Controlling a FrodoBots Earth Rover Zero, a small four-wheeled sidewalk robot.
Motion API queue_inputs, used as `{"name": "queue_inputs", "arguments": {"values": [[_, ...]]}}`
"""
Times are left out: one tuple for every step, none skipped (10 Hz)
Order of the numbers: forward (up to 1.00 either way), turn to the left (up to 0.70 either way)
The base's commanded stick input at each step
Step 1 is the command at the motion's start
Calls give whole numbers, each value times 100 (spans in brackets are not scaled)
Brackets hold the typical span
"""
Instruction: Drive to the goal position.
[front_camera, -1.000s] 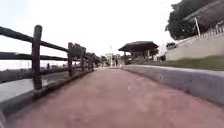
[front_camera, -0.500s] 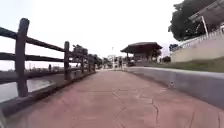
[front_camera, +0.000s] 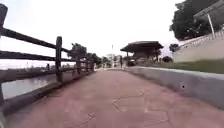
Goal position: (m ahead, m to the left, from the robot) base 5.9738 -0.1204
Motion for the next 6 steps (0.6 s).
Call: {"name": "queue_inputs", "arguments": {"values": [[100,0],[100,0],[100,0],[100,0],[100,0],[100,0]]}}
